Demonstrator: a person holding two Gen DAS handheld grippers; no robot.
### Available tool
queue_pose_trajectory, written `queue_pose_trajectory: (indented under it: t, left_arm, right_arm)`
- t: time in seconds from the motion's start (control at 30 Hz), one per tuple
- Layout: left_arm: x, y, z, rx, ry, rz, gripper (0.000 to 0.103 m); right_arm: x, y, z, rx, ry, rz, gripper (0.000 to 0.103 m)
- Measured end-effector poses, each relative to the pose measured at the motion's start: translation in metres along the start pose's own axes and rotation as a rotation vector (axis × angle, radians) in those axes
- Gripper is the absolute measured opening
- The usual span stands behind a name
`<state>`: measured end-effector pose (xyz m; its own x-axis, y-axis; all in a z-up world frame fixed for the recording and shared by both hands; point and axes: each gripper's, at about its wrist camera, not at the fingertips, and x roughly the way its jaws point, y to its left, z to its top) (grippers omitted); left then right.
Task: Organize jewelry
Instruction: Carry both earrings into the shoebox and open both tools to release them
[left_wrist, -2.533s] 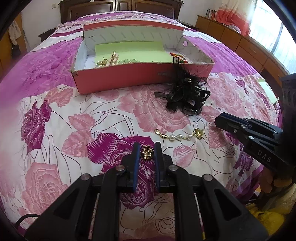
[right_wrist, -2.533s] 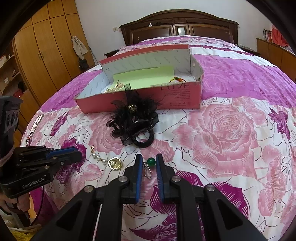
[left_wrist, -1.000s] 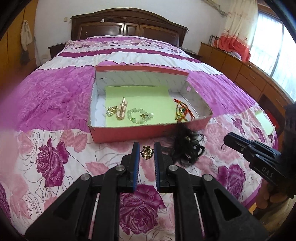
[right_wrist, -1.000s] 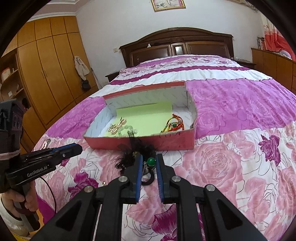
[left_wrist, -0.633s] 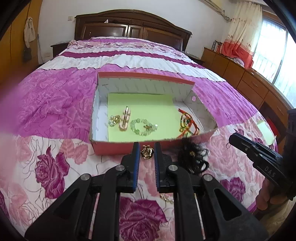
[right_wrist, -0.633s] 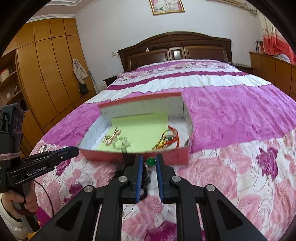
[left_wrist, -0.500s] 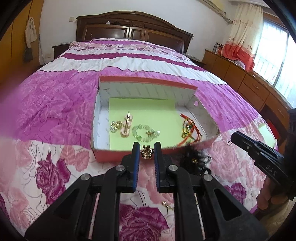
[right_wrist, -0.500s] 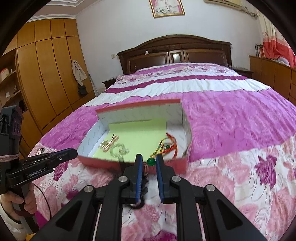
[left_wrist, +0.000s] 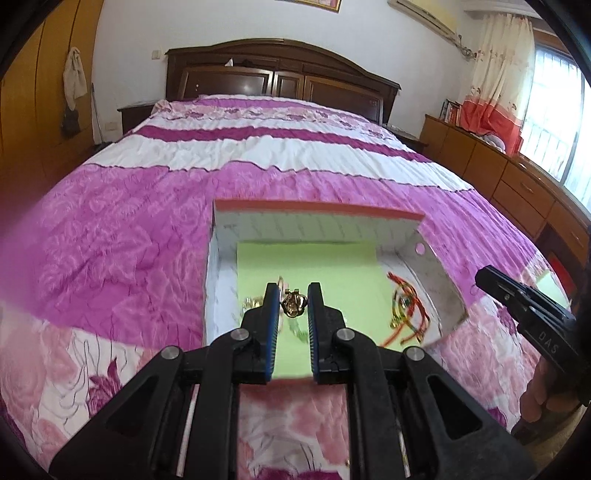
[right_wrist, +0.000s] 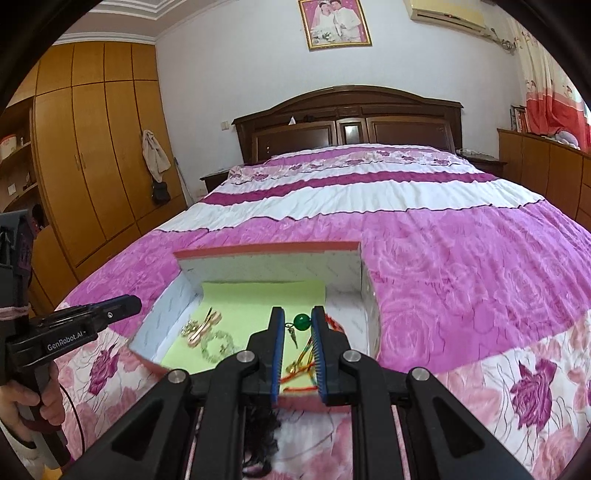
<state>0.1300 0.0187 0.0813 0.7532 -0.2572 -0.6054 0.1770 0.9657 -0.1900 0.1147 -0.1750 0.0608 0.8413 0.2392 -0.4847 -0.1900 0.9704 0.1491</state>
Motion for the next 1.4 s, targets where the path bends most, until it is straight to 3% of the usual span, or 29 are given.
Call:
queue_pose_trajectory:
  t: [0.2,0.63,1.2,1.4]
  left_arm:
    - [0.024,0.004,0.003,-0.021,0.008,0.008,0.007]
    - [0.071,0.004,-0.011,-0.005,0.111,0.044,0.007]
    - [0.075,0.003,-0.013,-0.006,0.153,0.059,0.01]
    - [0.056,0.004,-0.01,-0.02,0.137,0.041,0.017]
  right_arm:
    - [0.02,-0.007,0.005,0.007,0.007,-0.019,0.016]
    - [0.065,-0.014,-0.01,0.012,0.104,-0.054,0.016]
    - [0.076,-0.018,-0.018,0.02,0.164,-0.052,0.017]
    - [0.062,-0.014,-0.014,0.031,0.145,-0.037,0.027]
